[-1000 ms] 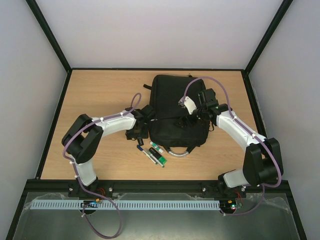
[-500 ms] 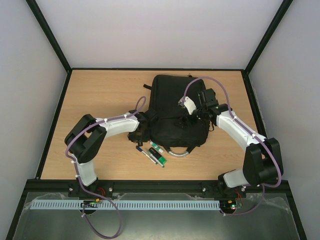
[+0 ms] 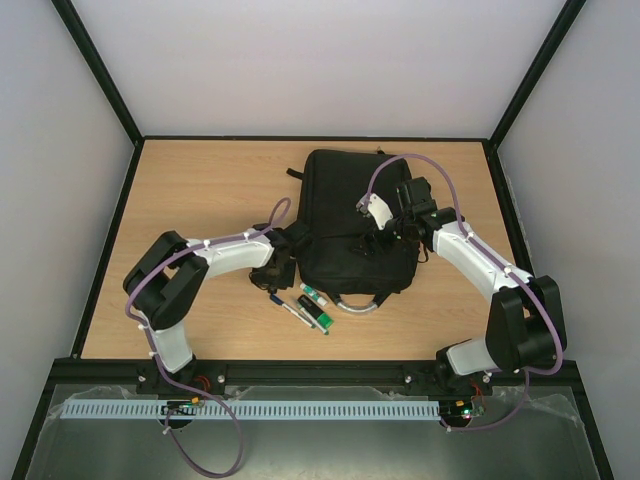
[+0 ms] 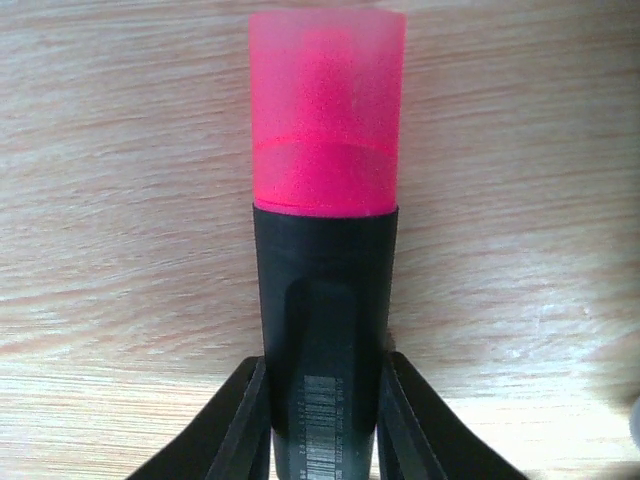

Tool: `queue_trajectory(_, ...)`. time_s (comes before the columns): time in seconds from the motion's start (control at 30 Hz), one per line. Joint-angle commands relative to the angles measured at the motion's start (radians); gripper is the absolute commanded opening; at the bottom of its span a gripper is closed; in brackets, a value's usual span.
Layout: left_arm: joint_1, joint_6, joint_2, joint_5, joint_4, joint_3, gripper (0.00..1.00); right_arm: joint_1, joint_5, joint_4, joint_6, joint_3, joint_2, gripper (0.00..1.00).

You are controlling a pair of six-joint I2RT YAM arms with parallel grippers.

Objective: Pack the student bag
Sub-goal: Pick up the stationery from the center of the board.

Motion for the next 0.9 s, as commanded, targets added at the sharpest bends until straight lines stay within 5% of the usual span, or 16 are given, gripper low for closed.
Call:
queue_trajectory(0.0,-0.001,0.047,-0.011,0.015,-0.025,-0.014,0.21,0.000,0.013,-0.054,-0.010,0.029,-0.001,0.82)
queue_trajectory(0.47,-0.002,0.107,-0.206,-0.016,-0.067,-0.005,0.04,-0.002,0.300,-0.118,-0.111,0.034,-0.047,0.73)
queue_trajectory(0.87,-0.050,0.189,-0.433,0.295,0.160,0.026,0.02,0.014,0.467,-0.072,-0.182,0.070,0.069,0.65)
